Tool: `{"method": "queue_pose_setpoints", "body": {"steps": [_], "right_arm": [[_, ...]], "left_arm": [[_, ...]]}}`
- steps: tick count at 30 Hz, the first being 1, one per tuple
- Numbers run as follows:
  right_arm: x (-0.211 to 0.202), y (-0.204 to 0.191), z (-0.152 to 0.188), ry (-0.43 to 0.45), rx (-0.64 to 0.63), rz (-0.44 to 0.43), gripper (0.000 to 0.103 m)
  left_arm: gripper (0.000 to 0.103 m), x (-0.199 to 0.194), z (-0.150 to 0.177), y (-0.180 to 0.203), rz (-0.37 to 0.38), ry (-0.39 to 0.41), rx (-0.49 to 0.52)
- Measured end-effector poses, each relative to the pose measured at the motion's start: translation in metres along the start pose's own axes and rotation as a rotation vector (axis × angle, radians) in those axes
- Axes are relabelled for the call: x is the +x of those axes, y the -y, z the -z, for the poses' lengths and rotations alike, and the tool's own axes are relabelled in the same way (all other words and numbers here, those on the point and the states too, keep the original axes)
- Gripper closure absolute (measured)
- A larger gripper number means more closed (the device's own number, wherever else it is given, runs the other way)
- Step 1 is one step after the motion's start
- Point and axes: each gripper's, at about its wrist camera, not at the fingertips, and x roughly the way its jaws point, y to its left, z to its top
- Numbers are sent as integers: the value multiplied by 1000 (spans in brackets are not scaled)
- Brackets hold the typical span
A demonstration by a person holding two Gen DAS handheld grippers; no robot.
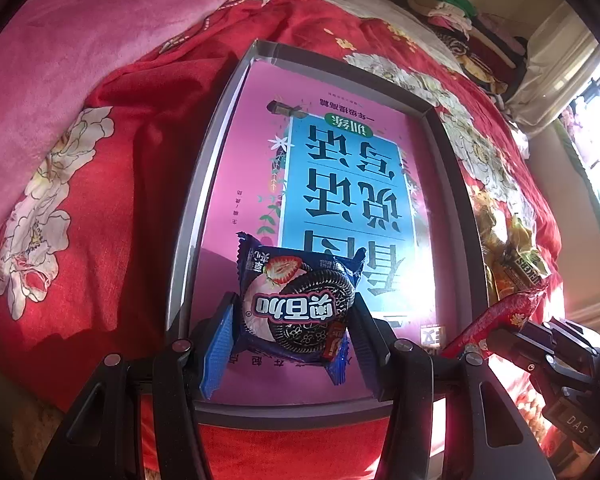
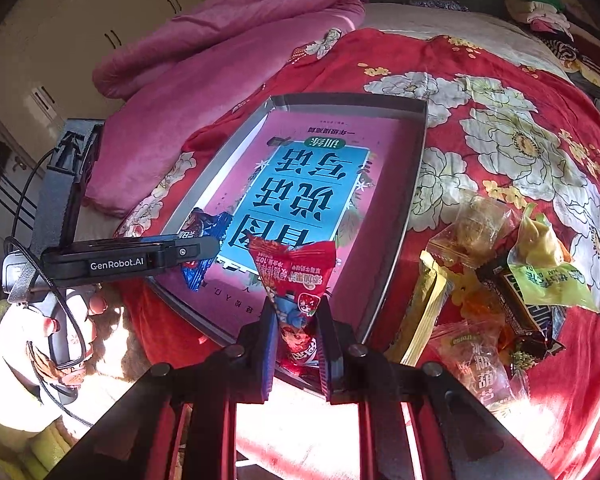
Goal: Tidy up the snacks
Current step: 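Carry the cookie packet onto the tray with the left tool while the right tool carries the candy stick there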
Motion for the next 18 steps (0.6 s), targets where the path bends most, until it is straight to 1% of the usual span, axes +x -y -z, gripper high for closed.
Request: {"method": "queue_pose_setpoints", "body": {"steps": [11,18], "right_arm": [[10,8,-6,-9,28,4,85],[11,11,-5,-9,37,11,85]], "left_arm": [[47,6,-1,2,-31,-7,16],[46,8,-2,5,-32,-12,23]]}}
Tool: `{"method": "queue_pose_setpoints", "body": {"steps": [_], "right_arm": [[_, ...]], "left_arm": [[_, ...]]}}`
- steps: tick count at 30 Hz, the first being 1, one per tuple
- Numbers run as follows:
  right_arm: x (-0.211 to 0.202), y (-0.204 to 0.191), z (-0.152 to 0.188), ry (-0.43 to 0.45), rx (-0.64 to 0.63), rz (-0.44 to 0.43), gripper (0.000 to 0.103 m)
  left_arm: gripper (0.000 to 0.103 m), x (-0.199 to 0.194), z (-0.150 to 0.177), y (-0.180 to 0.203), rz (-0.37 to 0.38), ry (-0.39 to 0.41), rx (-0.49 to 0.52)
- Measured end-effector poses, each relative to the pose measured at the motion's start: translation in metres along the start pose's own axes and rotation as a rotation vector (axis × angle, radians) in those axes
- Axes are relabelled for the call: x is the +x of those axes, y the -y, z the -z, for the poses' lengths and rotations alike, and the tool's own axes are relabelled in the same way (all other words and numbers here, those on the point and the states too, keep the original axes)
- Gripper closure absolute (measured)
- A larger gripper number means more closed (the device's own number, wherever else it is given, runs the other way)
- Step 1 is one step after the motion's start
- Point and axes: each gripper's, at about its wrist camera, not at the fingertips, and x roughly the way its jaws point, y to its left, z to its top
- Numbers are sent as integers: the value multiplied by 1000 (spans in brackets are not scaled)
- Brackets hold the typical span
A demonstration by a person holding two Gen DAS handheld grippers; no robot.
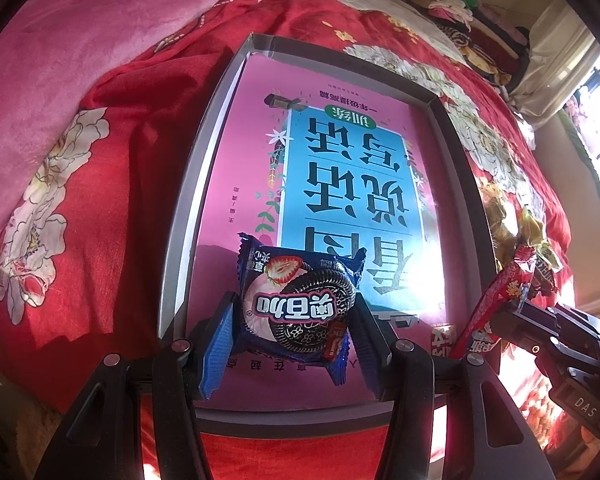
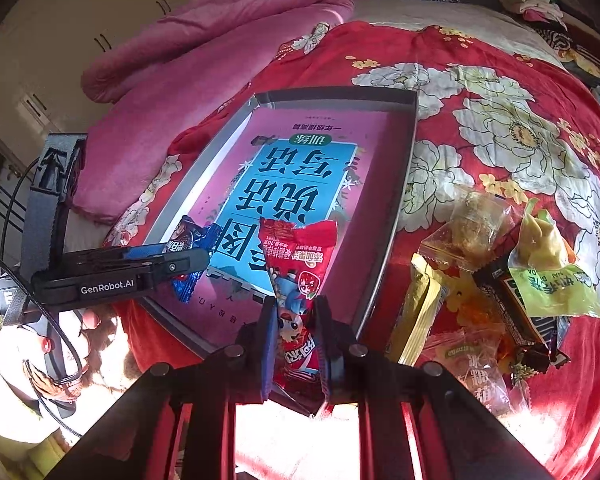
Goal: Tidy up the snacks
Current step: 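Carry the cookie packet onto the tray with the left tool while the right tool carries the candy stick there, then open the left tool on the tray while the right tool releases the candy stick beside it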
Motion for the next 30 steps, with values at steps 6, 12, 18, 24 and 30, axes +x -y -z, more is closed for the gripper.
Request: {"method": "queue_pose_setpoints", "body": {"steps": [6,12,18,24,30], "right_arm": [[0,3,1,-1,13,7,85],[-3,3,1,6,13,7,78],[-6,3,1,14,14,15,76],[-11,4,1,26,18,20,73],[-18,6,2,43,25,28,71]], "left_arm": [[46,0,0,-1,4,-2,-4],[46,-1,0,0,4,-5,-4],[45,-1,0,1,4,-5,-7],[43,-6,-2,3,2,11,1],[40,-11,-4,4,9,20,-1]]}}
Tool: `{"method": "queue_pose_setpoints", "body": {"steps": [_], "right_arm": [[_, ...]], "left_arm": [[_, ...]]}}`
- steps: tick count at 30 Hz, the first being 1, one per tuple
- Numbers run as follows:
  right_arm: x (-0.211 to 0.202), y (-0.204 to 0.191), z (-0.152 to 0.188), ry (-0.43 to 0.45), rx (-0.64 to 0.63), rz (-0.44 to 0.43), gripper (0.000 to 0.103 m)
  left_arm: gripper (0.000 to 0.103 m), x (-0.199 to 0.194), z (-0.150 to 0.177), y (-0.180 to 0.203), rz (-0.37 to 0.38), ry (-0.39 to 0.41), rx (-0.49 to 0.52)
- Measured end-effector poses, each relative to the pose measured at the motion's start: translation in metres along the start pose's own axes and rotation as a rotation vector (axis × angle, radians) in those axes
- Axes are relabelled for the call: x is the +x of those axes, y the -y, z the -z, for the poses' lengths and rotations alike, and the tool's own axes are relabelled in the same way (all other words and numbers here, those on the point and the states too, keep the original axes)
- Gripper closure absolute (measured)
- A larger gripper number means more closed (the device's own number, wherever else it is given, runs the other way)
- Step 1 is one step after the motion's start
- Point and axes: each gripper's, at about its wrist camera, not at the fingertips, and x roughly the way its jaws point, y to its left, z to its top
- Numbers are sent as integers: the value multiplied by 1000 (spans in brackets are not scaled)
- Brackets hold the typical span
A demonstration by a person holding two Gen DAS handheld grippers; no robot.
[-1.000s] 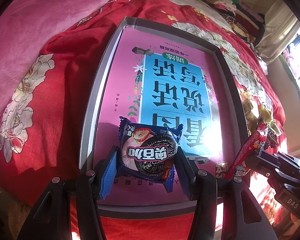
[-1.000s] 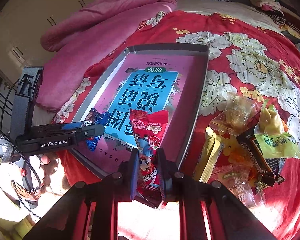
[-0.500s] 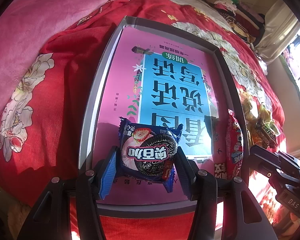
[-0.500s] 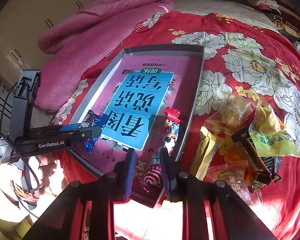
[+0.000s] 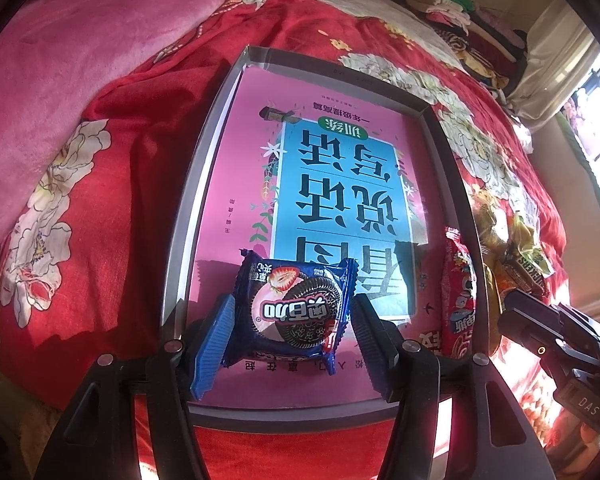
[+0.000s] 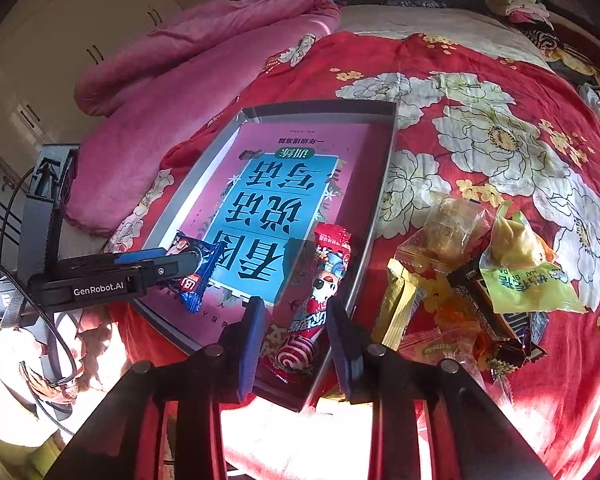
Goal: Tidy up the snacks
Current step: 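Open the left tool on the tray while the right tool releases the candy stick beside it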
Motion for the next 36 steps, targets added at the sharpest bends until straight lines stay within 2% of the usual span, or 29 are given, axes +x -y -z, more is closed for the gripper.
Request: {"method": "queue_pose_setpoints", "body": {"steps": [7,36], "right_arm": [[-12,0,-1,31,-5,5,63],[-61,20,-4,157,32,57,52]], "left_arm": [[38,-11,-4,5,6,33,6],[35,-43,-8,42,77,91,48]]}}
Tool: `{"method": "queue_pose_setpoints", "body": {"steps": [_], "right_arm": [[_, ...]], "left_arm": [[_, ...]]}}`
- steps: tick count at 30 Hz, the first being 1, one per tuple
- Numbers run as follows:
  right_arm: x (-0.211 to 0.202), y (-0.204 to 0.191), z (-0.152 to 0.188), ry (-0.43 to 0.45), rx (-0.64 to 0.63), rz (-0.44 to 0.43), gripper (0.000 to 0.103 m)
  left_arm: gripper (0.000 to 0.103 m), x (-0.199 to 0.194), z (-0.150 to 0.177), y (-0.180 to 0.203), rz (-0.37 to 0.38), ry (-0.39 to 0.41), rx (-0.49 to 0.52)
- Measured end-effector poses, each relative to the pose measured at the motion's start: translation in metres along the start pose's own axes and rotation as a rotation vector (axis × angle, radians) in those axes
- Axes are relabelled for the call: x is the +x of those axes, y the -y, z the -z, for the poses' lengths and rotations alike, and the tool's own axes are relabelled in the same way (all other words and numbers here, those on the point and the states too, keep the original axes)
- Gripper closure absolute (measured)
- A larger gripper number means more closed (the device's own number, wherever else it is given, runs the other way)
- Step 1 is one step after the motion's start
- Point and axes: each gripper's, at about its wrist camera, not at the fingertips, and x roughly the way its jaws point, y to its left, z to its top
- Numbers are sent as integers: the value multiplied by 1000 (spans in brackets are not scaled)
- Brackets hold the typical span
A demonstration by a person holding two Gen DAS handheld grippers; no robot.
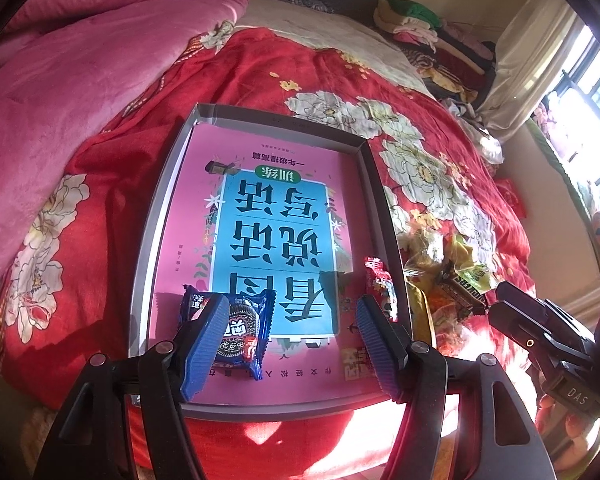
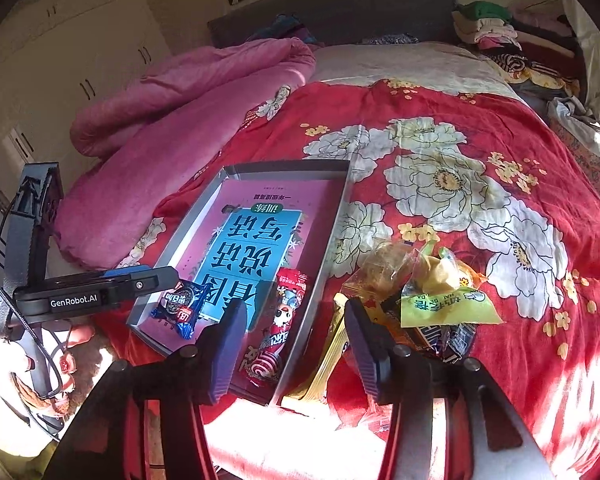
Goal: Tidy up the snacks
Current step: 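Open the left tool on the tray while the right tool releases the candy stick beside it, then move both tools back over the snack pile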
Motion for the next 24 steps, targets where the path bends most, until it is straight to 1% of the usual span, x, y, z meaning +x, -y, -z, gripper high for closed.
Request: {"method": "queue_pose_setpoints", "body": {"steps": [5,14,24], "right_arm": [[-9,7,-1,21,9,21,52],[-32,34,-6,78,66,68,50],[-50,57,-9,130,106,109,48]], "left_arm": [[35,-4,0,8,17,4,13],[35,-8,-1,24,38,8,37],[35,-27,-10,42,68,56,58]]}}
